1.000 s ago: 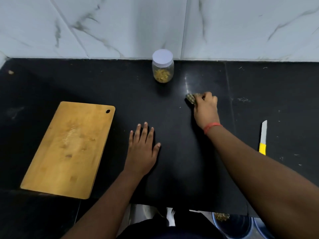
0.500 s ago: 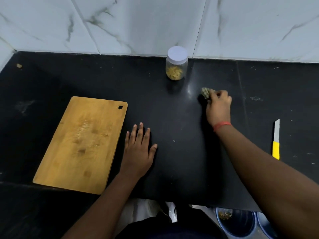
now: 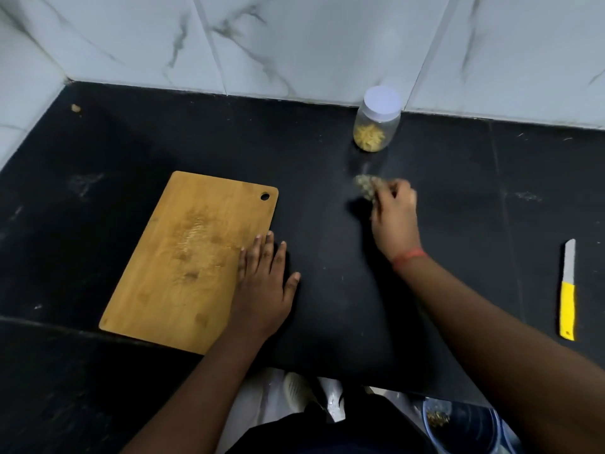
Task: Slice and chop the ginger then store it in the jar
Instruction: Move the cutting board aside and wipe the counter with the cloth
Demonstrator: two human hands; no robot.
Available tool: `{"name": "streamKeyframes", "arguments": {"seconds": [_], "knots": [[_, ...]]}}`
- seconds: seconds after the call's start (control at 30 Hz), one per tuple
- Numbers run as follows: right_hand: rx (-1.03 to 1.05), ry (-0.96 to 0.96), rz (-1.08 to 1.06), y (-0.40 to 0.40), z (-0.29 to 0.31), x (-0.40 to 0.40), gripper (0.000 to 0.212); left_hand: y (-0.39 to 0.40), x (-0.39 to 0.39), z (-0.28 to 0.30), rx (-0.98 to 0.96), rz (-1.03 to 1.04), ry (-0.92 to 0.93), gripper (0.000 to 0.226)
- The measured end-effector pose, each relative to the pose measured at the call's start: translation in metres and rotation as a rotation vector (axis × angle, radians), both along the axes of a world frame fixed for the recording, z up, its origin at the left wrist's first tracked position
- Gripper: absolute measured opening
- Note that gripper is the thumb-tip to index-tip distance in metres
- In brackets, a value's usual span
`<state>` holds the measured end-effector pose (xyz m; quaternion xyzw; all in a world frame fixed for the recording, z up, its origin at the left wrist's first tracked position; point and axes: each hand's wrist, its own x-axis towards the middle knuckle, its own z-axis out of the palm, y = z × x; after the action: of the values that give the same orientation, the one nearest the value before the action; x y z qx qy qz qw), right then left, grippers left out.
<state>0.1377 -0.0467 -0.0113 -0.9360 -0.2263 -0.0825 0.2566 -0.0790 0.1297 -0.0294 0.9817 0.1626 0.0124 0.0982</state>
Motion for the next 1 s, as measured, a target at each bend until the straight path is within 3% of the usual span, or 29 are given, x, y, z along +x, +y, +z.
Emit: {"name": "streamKeyframes", "arguments": {"seconds": [0.1, 0.23, 0.37, 0.43, 0.53, 0.6, 0.73, 0.9, 1.0], "knots": [[-0.147, 0.020, -0.036, 0.030, -0.003, 0.024, 0.041, 0.006, -0.008, -0.001, 0.007, 0.012, 0.007, 0.068], [-0.228, -0.037, 0.344, 0.047, -0.007, -0.040, 0.051, 0.017, -0.013, 0.000, -0.006, 0.036, -0.024, 0.067], [-0.194, 0.057, 0.694, 0.035, 0.005, -0.078, 0.041, 0.026, -0.017, 0.000, -0.028, 0.072, -0.051, 0.068], [-0.164, -0.006, 0.586, 0.043, 0.004, -0.043, 0.039, 0.030, -0.019, 0.000, -0.034, 0.078, -0.058, 0.067], [-0.168, 0.016, 0.153, 0.060, -0.001, 0.024, 0.040, 0.031, -0.023, 0.000, -0.056, 0.081, -0.063, 0.067], [-0.243, 0.044, 0.079, 0.076, -0.004, 0.036, 0.045, 0.030, -0.025, -0.001, -0.071, 0.077, -0.076, 0.067], [-0.300, -0.050, 0.361, 0.088, -0.004, -0.024, 0.049, 0.032, -0.028, 0.001, -0.076, 0.081, -0.100, 0.065], [-0.236, 0.009, 0.722, 0.037, -0.007, -0.133, 0.038, 0.040, -0.035, 0.001, -0.079, 0.098, -0.106, 0.065], [-0.200, -0.013, 0.802, 0.026, -0.002, -0.126, 0.037, 0.042, -0.040, -0.001, -0.079, 0.096, -0.116, 0.065]]}}
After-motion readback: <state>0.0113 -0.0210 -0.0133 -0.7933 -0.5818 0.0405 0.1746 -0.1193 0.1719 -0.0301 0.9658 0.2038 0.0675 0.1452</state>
